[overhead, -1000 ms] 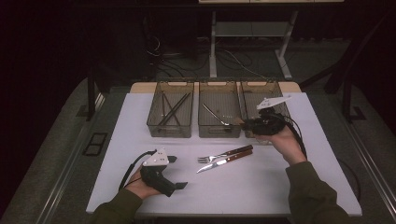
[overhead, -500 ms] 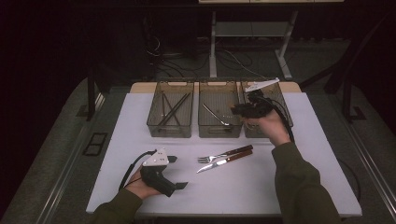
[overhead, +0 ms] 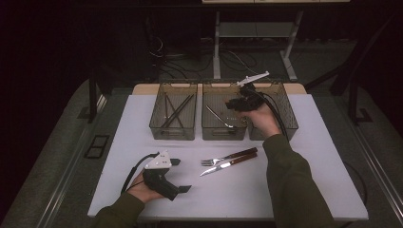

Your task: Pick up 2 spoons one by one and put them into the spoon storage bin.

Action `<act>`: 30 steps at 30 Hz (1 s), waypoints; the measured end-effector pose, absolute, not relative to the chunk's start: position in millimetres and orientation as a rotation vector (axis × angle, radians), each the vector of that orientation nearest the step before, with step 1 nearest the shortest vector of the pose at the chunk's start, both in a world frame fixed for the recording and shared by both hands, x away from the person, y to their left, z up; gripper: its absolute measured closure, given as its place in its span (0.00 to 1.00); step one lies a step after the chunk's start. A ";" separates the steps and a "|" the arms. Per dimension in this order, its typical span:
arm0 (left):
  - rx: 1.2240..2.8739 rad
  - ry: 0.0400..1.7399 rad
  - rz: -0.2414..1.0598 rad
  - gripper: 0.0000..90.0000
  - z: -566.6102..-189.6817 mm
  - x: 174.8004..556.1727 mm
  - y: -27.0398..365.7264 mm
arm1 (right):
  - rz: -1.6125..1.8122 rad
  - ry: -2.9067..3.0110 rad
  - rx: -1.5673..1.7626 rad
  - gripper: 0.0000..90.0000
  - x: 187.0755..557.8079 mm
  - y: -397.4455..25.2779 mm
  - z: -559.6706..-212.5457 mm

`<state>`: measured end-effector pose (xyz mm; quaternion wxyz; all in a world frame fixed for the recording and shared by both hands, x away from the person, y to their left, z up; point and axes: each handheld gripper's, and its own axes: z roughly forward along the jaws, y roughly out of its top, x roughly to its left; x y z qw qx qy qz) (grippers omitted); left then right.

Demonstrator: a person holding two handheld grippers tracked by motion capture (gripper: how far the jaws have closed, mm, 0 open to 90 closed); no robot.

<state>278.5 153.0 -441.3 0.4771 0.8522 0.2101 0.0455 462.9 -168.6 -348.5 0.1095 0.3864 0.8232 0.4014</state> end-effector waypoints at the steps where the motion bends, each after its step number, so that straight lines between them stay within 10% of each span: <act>1: 2.083 0.511 0.112 0.00 -441.0 278.5 153.1 | 1.177 2.419 1.137 0.83 464.6 -166.5 -349.0; 16: 2.079 0.512 0.101 0.00 -440.8 278.0 153.4 | 1.065 2.469 1.155 0.81 479.3 -147.0 -372.0; 19: 2.076 0.512 0.101 0.00 -440.7 277.8 153.3 | 1.073 2.428 1.162 0.61 477.3 -148.5 -372.2; 30: 2.082 0.517 0.107 0.00 -441.1 278.0 153.3 | 1.196 2.388 1.179 0.46 460.6 -170.1 -360.6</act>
